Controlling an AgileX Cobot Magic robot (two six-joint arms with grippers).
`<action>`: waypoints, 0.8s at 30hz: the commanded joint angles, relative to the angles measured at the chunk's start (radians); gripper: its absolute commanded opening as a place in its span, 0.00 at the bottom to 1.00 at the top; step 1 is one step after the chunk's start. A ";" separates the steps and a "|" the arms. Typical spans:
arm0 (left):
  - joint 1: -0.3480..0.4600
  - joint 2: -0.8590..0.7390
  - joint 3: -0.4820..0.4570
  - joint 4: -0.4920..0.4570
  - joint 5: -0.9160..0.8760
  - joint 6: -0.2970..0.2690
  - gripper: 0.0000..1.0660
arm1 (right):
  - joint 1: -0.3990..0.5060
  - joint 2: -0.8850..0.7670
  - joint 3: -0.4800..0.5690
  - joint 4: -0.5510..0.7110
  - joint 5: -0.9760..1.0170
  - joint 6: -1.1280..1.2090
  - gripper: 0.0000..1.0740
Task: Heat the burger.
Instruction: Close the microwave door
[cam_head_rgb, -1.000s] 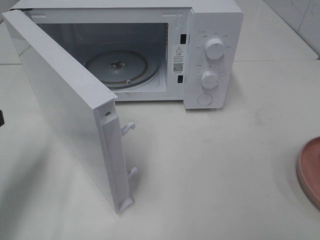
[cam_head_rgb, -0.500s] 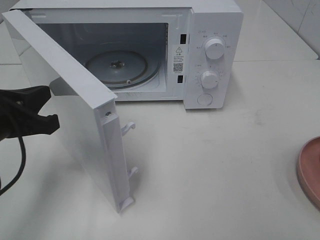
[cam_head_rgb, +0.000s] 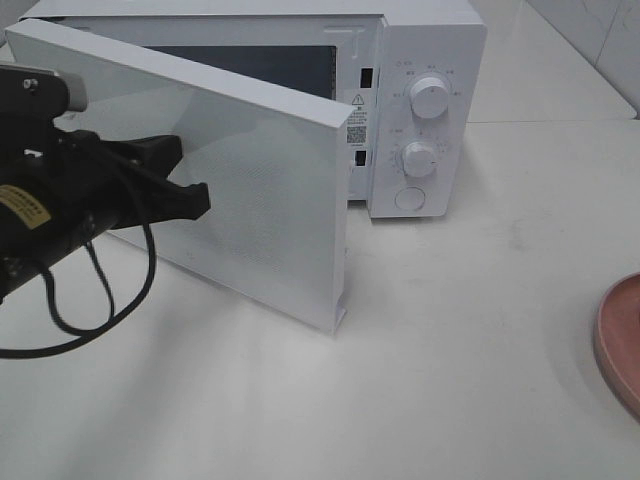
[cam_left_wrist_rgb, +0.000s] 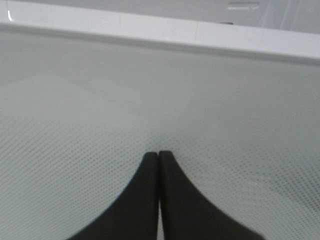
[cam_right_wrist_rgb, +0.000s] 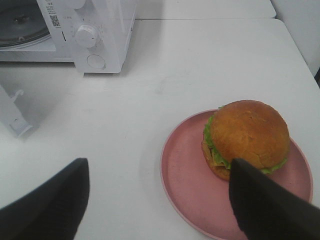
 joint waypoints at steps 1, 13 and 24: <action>-0.037 0.048 -0.091 -0.062 0.028 0.058 0.00 | -0.006 -0.030 0.002 0.000 -0.007 -0.009 0.70; -0.108 0.203 -0.328 -0.199 0.100 0.147 0.00 | -0.006 -0.030 0.002 0.000 -0.007 -0.009 0.70; -0.121 0.327 -0.543 -0.341 0.201 0.272 0.00 | -0.006 -0.030 0.002 0.000 -0.007 -0.009 0.70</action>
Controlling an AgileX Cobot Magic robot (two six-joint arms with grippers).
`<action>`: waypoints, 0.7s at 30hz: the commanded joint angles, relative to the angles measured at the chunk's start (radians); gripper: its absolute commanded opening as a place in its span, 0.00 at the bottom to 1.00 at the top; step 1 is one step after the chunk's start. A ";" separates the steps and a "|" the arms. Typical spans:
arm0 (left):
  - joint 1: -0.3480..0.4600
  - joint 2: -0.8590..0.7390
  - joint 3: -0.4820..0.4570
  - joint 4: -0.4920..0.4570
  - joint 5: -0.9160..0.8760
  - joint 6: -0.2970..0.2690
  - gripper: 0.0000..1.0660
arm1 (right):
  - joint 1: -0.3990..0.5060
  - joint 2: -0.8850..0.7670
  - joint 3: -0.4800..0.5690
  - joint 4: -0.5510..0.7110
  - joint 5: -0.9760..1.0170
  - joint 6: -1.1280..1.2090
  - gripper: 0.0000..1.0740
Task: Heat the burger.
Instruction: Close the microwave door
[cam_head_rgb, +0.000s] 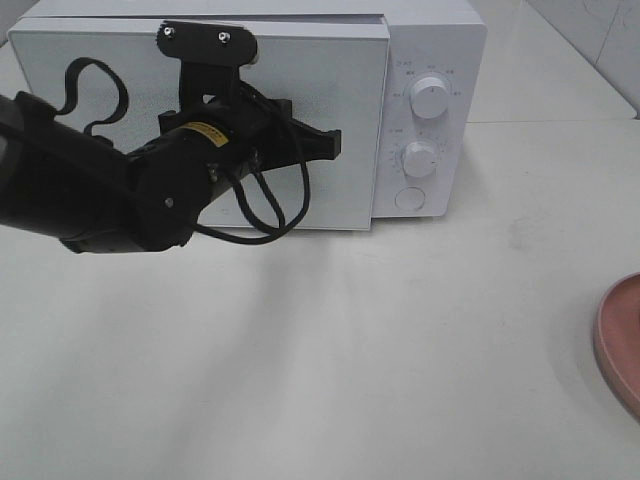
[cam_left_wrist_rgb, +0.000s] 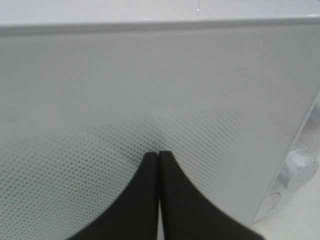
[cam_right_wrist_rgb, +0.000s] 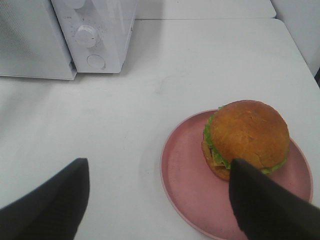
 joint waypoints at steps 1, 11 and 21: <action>-0.006 0.029 -0.069 -0.069 0.019 0.041 0.00 | -0.006 -0.030 0.002 0.000 -0.007 -0.009 0.70; -0.003 0.079 -0.151 -0.141 0.018 0.128 0.00 | -0.006 -0.030 0.002 0.000 -0.007 -0.008 0.70; 0.025 0.113 -0.218 -0.196 0.065 0.190 0.00 | -0.006 -0.030 0.002 0.000 -0.007 -0.008 0.70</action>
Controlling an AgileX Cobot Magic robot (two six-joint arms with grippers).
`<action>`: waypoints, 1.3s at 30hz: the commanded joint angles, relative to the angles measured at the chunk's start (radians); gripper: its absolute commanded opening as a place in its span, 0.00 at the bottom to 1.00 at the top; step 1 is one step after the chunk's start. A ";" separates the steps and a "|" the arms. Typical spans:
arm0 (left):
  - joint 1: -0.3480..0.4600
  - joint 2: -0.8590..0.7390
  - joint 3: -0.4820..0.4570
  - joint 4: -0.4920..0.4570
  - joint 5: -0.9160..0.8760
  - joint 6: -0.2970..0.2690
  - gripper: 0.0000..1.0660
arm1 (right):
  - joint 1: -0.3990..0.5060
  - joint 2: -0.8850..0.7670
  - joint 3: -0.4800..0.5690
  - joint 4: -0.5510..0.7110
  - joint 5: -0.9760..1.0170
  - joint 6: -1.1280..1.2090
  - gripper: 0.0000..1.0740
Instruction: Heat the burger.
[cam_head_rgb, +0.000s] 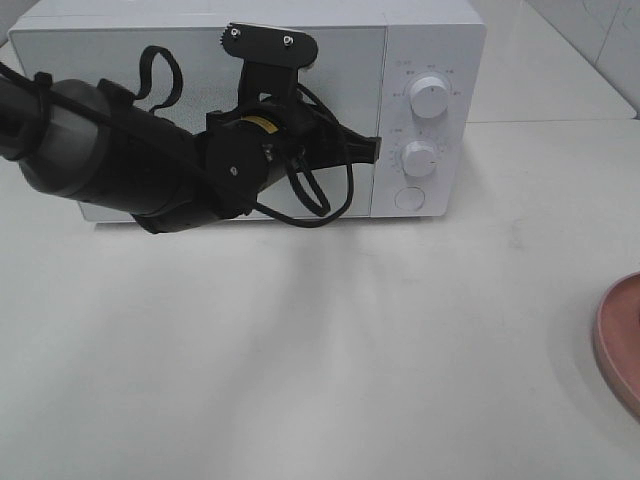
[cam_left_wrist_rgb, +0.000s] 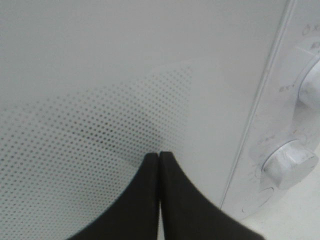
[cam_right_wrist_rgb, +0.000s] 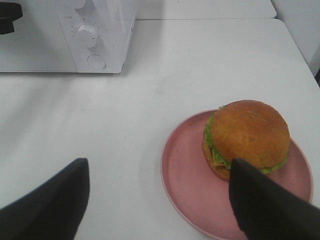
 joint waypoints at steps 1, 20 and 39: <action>0.042 -0.006 -0.023 -0.045 -0.069 0.017 0.00 | -0.006 -0.030 0.002 0.000 -0.007 -0.008 0.70; -0.112 -0.193 0.188 -0.259 0.097 0.253 0.06 | -0.006 -0.030 0.002 0.000 -0.007 -0.008 0.70; 0.161 -0.368 0.238 -0.113 0.998 0.095 0.85 | -0.006 -0.030 0.002 0.000 -0.007 -0.008 0.70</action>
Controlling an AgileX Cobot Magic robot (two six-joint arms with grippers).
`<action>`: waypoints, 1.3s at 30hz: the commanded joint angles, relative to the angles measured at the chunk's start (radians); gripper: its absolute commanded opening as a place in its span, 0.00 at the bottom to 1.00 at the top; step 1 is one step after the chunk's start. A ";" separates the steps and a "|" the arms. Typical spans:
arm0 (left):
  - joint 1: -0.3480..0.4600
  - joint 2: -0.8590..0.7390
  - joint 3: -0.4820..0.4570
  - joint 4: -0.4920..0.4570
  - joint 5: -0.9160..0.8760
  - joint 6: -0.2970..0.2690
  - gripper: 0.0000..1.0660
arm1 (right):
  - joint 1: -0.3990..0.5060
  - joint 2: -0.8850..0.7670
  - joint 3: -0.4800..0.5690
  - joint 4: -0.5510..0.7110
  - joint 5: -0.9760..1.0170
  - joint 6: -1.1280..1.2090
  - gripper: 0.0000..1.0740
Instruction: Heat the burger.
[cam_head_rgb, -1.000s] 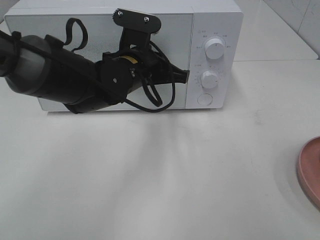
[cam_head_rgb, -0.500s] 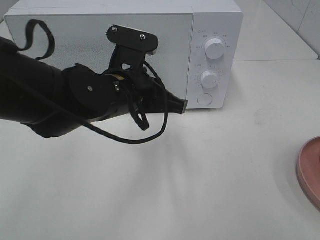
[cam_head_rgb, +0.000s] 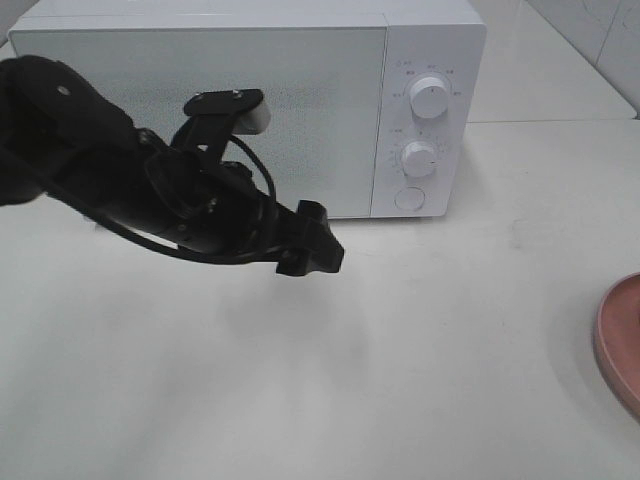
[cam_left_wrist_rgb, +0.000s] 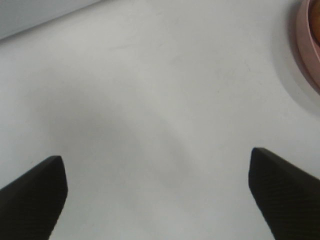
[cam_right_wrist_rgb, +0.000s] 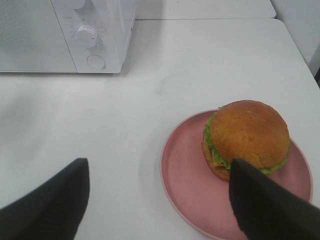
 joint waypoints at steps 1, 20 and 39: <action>0.059 -0.059 0.002 0.262 0.154 -0.244 0.85 | -0.006 -0.030 0.002 0.000 -0.007 -0.008 0.70; 0.555 -0.493 0.094 0.713 0.685 -0.593 0.85 | -0.006 -0.030 0.002 0.000 -0.007 -0.008 0.70; 0.702 -1.226 0.419 0.857 0.727 -0.676 0.85 | -0.006 -0.030 0.002 0.000 -0.007 -0.008 0.70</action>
